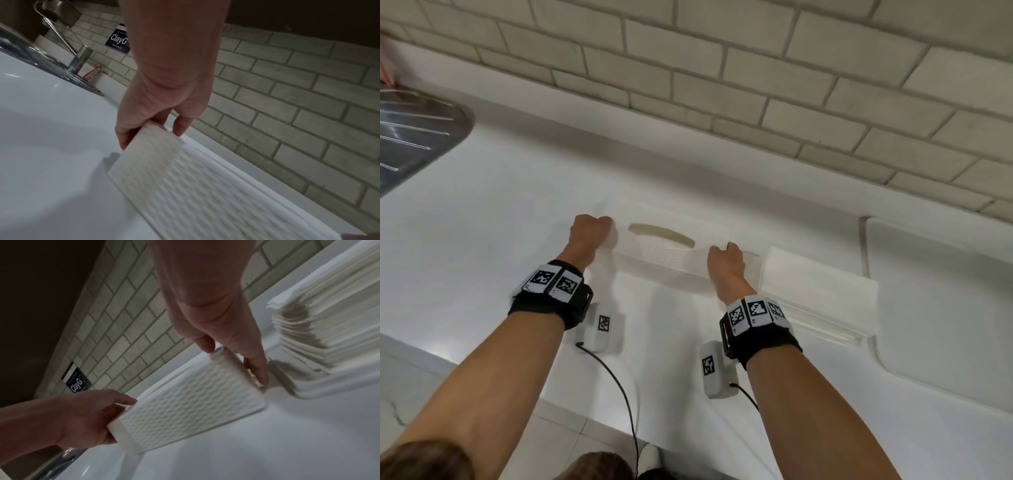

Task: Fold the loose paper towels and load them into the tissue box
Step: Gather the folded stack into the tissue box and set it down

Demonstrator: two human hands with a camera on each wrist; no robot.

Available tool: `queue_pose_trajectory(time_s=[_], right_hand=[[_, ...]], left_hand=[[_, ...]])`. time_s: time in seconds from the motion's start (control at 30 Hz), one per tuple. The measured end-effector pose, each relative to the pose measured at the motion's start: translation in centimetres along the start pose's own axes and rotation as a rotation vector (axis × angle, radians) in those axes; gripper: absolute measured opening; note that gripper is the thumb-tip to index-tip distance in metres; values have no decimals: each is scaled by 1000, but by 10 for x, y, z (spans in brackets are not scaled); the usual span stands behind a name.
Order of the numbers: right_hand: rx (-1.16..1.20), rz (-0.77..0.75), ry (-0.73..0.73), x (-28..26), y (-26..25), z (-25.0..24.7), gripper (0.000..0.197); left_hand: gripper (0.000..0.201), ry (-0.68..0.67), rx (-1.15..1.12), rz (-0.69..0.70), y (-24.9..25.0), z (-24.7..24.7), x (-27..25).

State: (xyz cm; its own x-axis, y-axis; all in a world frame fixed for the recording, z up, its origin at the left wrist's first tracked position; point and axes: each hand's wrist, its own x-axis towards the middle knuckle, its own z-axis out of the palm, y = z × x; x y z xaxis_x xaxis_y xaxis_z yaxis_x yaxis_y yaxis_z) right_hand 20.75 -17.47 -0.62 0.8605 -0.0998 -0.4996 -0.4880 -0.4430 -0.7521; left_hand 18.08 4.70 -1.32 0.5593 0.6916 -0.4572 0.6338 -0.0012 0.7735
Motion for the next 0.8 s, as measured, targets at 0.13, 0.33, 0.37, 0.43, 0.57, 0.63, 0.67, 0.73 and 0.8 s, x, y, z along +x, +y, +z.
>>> queue_pose_trajectory(time_s=[0.13, 0.33, 0.37, 0.43, 0.57, 0.63, 0.67, 0.73, 0.8], right_hand=[[97, -88, 46, -7, -13, -7, 53], [297, -317, 216, -33, -40, -79, 52], [324, -329, 280, -35, -39, -99, 52], [372, -321, 423, -35, -27, -144, 50], [451, -227, 587, -40, 25, -228, 36], [462, -162, 607, -39, 53, -254, 36], [465, -133, 598, -37, 64, -261, 35], [471, -86, 560, -30, 81, -267, 32], [468, -69, 522, -23, 93, -265, 33]], left_hand=[[33, -13, -109, 19, 13, -7, -11], [14, -144, -310, 144, 68, 11, -69], [16, -181, -325, 175, 77, 21, -85], [9, -264, -344, 222, 91, 49, -117], [24, -399, -256, 304, 94, 119, -179], [25, -433, -180, 327, 86, 147, -200], [22, -444, -152, 331, 81, 158, -206], [19, -437, -116, 306, 69, 172, -211], [20, -413, -99, 278, 58, 179, -210]])
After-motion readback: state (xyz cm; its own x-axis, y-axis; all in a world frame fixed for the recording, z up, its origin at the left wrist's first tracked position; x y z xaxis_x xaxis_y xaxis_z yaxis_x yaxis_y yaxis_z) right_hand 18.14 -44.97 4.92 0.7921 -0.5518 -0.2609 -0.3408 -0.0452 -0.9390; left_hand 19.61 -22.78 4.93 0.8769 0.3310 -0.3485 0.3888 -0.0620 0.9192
